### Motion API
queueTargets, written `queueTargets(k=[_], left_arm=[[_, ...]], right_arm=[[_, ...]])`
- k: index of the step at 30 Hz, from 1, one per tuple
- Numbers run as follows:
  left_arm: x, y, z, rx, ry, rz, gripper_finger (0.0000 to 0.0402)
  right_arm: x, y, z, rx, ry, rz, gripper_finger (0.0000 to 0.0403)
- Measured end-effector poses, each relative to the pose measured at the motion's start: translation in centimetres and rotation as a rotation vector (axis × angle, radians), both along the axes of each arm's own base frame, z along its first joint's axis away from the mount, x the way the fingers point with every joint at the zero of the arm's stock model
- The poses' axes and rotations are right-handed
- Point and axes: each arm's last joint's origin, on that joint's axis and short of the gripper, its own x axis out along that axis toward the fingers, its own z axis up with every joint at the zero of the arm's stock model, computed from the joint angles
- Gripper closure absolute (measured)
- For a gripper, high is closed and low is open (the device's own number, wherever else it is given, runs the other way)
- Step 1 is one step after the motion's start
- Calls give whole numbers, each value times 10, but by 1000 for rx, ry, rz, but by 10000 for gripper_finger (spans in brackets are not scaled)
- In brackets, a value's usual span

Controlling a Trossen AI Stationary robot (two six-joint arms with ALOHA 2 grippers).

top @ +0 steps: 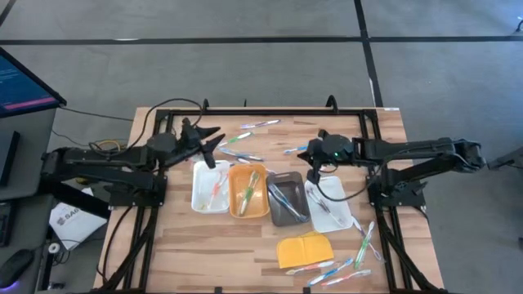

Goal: Pick & Place Toothbrushes
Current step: Put the green toothbrush into the yellow bin

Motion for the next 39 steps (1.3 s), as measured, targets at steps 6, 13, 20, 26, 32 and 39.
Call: queueTargets(k=[6, 13, 20, 26, 32, 39], left_arm=[[-8, 18, -4, -187, 189, 72, 271], [-4, 43, -34, -522, 370, -5, 271], [16, 71, -61, -507, 461, 26, 271], [29, 82, -49, -311, 350, -16, 271], [30, 76, -33, -264, 239, -42, 271], [31, 73, -31, -245, 236, -60, 271]], right_arm=[[7, -9, -12, 18, 49, -44, 403], [16, -8, -28, 26, 121, -37, 403], [19, -7, -33, 29, 143, -28, 403], [17, -6, -31, 19, 137, -17, 403], [17, -2, -30, -6, 148, 21, 403], [18, 5, -30, -7, 147, 46, 403]])
